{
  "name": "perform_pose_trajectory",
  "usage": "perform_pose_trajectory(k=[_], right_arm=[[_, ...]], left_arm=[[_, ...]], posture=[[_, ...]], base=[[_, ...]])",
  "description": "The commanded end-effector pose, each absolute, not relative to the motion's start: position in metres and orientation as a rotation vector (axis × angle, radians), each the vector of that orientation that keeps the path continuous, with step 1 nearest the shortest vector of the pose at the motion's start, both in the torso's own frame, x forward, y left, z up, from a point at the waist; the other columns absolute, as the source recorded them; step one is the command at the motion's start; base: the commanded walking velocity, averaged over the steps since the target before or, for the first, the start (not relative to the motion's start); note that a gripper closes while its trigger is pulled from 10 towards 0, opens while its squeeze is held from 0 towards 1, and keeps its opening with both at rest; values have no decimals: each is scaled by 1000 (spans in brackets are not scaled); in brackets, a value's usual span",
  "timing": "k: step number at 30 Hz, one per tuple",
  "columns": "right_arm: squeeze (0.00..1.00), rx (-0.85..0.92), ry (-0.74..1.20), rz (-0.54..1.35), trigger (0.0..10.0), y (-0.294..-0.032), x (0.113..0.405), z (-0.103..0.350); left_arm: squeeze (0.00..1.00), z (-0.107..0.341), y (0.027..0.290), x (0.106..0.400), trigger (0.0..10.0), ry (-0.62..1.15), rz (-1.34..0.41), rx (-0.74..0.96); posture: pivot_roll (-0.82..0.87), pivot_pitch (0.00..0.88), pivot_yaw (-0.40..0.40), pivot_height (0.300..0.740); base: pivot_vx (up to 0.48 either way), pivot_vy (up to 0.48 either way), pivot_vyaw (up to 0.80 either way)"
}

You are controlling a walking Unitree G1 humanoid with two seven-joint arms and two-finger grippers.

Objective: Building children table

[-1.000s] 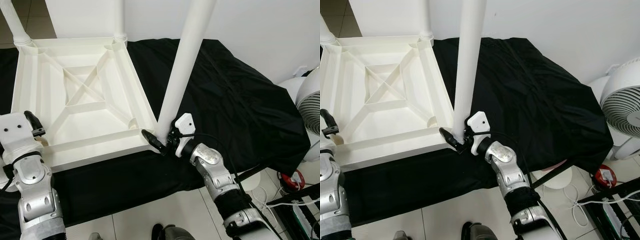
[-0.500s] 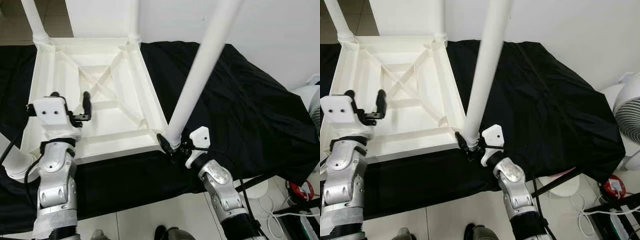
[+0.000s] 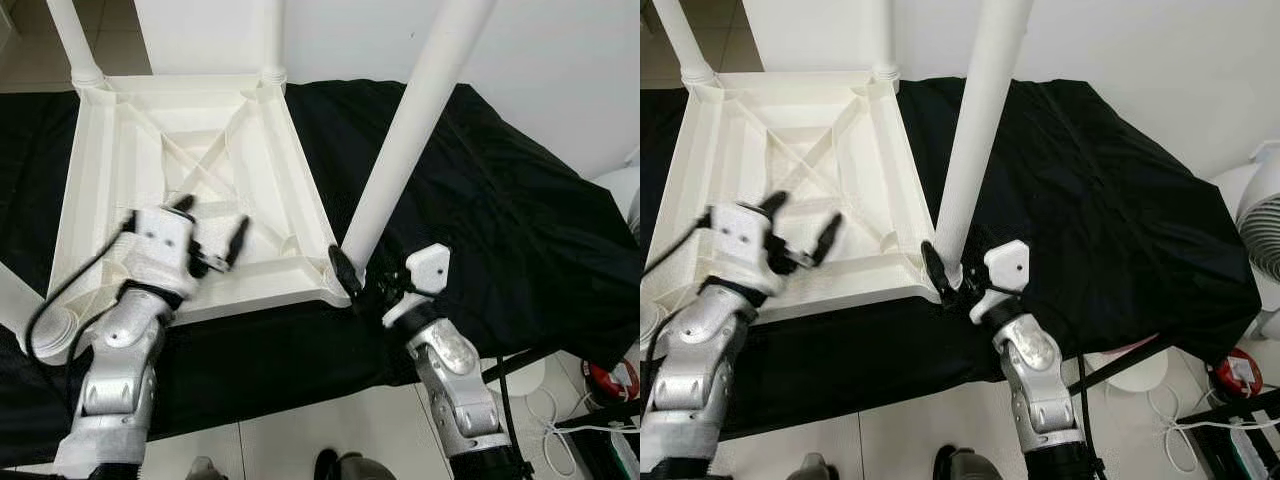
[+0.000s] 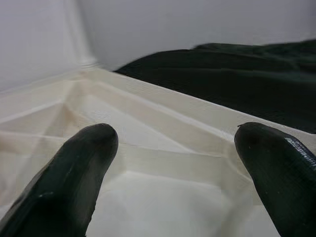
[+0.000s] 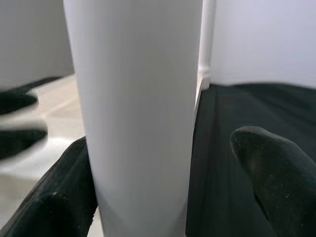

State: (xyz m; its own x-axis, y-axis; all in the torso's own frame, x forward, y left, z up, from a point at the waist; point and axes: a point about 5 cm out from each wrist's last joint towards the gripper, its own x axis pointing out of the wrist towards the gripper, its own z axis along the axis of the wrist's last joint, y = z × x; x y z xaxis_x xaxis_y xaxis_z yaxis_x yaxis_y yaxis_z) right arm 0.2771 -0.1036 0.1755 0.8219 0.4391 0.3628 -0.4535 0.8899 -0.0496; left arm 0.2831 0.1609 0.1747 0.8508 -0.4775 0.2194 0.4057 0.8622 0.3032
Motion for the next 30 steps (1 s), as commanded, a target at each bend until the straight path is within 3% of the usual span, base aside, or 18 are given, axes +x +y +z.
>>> perform_pose_trajectory(k=[1,2,3,15,30], right_arm=[[0,55,-391,483,10000,-101,279,189],[0,55,-391,483,10000,-101,279,189],[0,46,-399,505,10000,-96,283,198],[0,-74,-346,483,10000,-90,297,223],[0,-124,-356,499,10000,-81,284,231]], left_arm=[[859,166,153,277,10000,-276,-540,345],[859,166,153,277,10000,-276,-540,345],[0,165,150,274,10000,-276,-558,352],[0,180,154,280,10000,-252,-556,280],[0,172,149,282,10000,-190,-552,168]], posture=[[74,123,-54,740],[74,123,-54,740],[80,123,-60,740],[88,123,-70,740],[78,97,-56,740]], base=[[0,0,0],[0,0,0],[0,0,0],[0,0,0],[0,0,0]])
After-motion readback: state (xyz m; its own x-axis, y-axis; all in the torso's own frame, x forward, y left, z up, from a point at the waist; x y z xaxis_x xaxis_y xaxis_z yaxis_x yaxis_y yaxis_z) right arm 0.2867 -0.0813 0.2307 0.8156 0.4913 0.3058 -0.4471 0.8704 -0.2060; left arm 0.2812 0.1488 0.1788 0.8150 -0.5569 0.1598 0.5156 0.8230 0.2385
